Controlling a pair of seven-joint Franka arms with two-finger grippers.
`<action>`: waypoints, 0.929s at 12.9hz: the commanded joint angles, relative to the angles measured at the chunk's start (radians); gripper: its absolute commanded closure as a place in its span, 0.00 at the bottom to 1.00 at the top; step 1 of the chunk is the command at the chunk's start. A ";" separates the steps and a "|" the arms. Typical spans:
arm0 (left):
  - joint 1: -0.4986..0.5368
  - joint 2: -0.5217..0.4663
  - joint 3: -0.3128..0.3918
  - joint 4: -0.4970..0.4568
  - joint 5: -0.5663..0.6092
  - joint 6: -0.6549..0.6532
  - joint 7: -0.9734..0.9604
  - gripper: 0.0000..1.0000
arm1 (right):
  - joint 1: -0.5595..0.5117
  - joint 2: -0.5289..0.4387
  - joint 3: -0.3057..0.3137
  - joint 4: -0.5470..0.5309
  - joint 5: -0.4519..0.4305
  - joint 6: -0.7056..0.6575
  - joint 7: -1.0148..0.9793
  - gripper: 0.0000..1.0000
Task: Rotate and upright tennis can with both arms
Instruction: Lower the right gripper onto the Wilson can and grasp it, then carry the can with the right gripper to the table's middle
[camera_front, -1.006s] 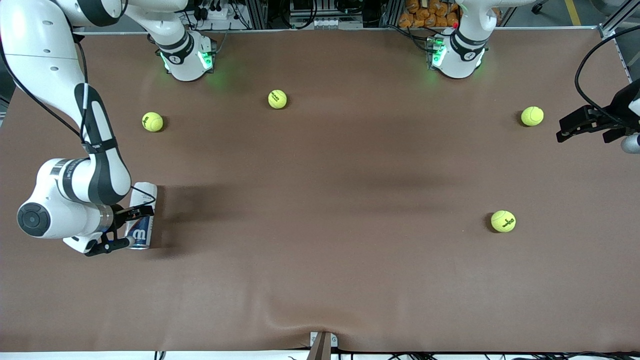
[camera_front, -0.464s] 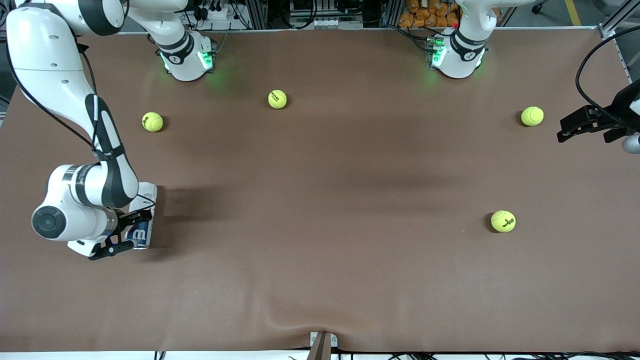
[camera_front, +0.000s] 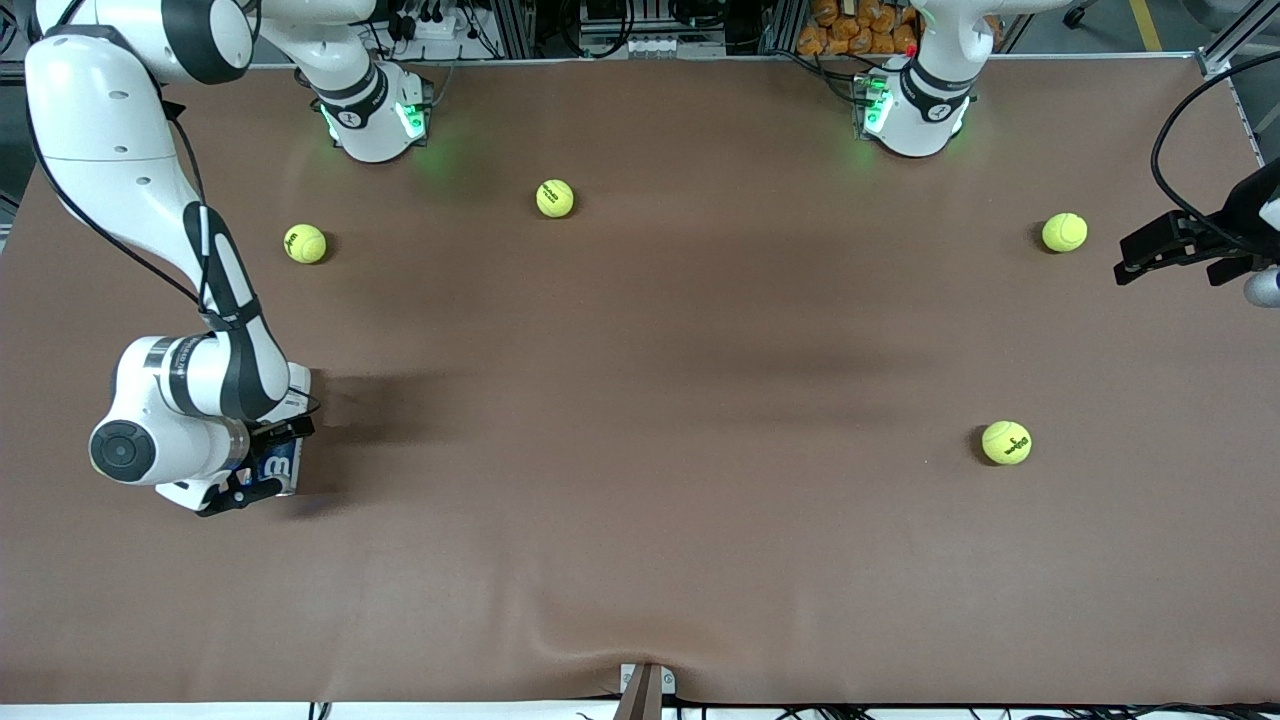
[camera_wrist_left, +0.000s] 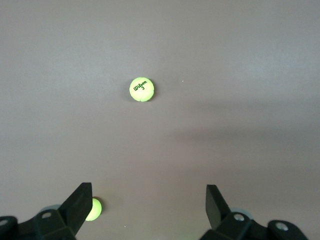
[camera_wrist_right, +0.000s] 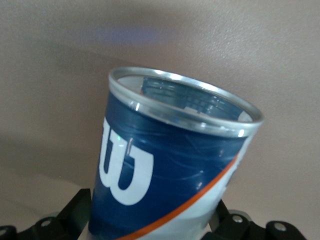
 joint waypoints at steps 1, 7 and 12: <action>0.001 -0.004 -0.006 0.010 0.021 -0.013 -0.010 0.00 | -0.011 -0.001 0.010 -0.007 0.019 0.001 -0.012 0.00; 0.003 -0.004 -0.001 0.008 0.017 -0.015 -0.009 0.00 | 0.001 -0.002 0.013 -0.011 0.028 -0.019 -0.013 0.31; 0.003 -0.004 -0.001 0.008 0.017 -0.015 -0.009 0.00 | 0.108 -0.007 0.030 0.097 0.023 -0.028 -0.192 0.30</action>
